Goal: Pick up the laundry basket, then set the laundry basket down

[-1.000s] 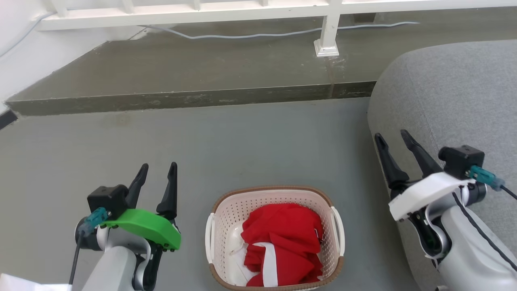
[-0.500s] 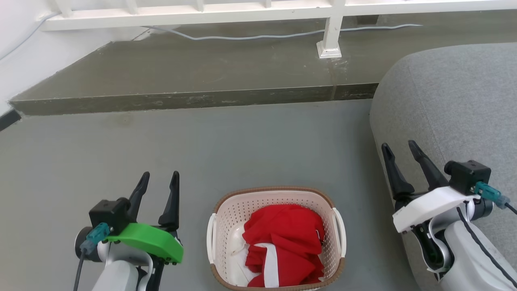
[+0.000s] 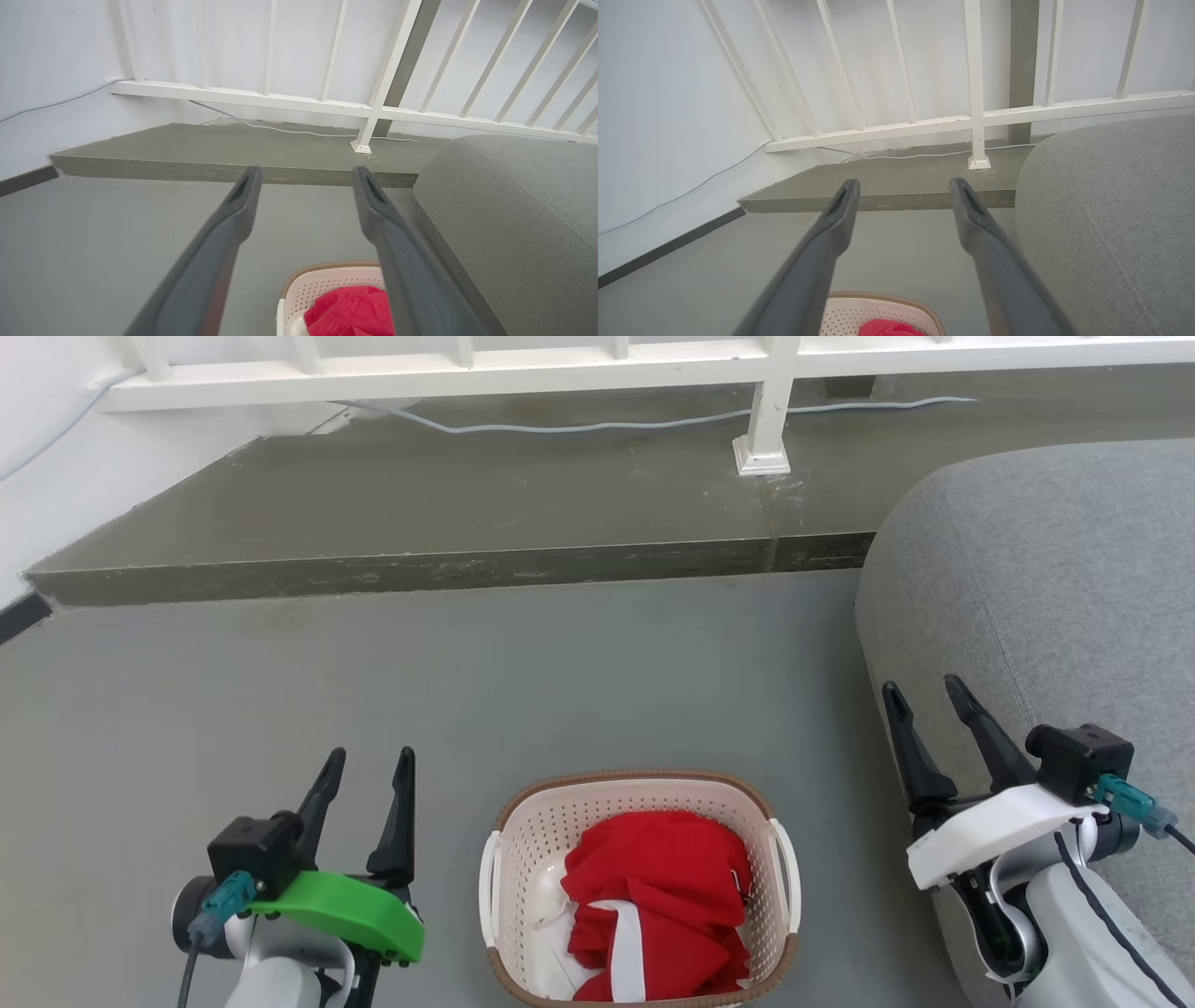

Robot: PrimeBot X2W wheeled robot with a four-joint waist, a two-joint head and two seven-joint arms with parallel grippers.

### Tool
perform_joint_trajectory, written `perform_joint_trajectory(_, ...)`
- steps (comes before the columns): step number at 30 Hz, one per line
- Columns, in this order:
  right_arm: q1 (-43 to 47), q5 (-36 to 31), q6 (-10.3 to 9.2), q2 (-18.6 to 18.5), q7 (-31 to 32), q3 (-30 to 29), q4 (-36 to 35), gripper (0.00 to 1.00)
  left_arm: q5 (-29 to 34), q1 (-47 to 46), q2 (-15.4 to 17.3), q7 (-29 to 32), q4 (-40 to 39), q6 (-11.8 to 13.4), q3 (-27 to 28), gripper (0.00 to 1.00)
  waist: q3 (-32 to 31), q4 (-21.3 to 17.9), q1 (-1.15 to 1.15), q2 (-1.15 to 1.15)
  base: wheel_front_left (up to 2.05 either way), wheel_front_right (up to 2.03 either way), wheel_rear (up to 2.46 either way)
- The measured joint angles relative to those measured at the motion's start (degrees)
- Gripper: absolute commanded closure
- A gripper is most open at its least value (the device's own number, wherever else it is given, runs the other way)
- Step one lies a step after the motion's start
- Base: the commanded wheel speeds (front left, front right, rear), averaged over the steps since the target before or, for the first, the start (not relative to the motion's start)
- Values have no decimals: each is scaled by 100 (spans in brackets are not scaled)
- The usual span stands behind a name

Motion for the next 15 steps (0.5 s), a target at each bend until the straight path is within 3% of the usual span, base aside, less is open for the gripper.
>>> perform_joint_trajectory(15, 116, -207, 87, 109, 0, -163, -47, 0, 68, 109, -77, 0, -114, -56, 64, 0, -20, -10, 0, 0, 0, 0, 0)
